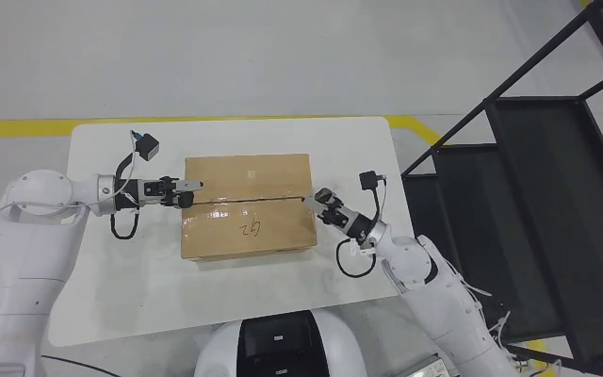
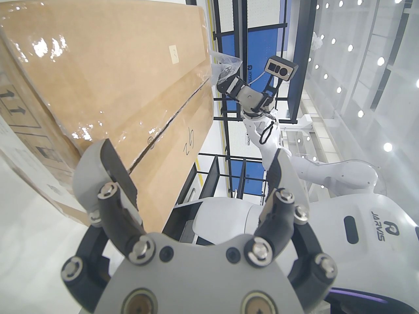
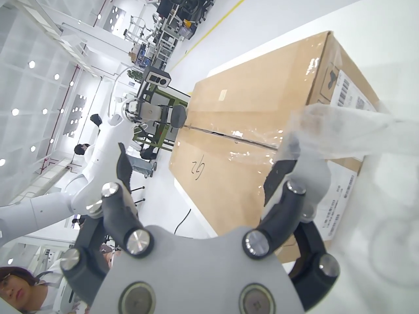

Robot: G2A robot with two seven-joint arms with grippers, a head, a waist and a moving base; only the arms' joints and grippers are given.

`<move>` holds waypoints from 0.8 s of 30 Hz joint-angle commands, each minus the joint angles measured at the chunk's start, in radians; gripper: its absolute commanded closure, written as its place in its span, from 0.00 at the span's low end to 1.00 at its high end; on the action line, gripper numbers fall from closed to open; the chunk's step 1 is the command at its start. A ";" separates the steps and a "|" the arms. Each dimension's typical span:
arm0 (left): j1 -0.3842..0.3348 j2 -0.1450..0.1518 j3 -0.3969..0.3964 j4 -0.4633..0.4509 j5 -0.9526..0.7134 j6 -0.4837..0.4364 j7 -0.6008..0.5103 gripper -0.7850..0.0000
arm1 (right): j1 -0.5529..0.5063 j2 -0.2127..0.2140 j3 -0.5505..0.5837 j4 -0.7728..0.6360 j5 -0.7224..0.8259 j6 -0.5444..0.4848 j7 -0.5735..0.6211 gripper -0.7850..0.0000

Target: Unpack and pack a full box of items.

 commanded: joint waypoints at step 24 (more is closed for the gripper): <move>0.040 0.008 -0.001 -0.060 -0.003 0.019 0.044 0.00 | 0.092 0.004 -0.074 -0.062 -0.356 0.081 0.079 0.00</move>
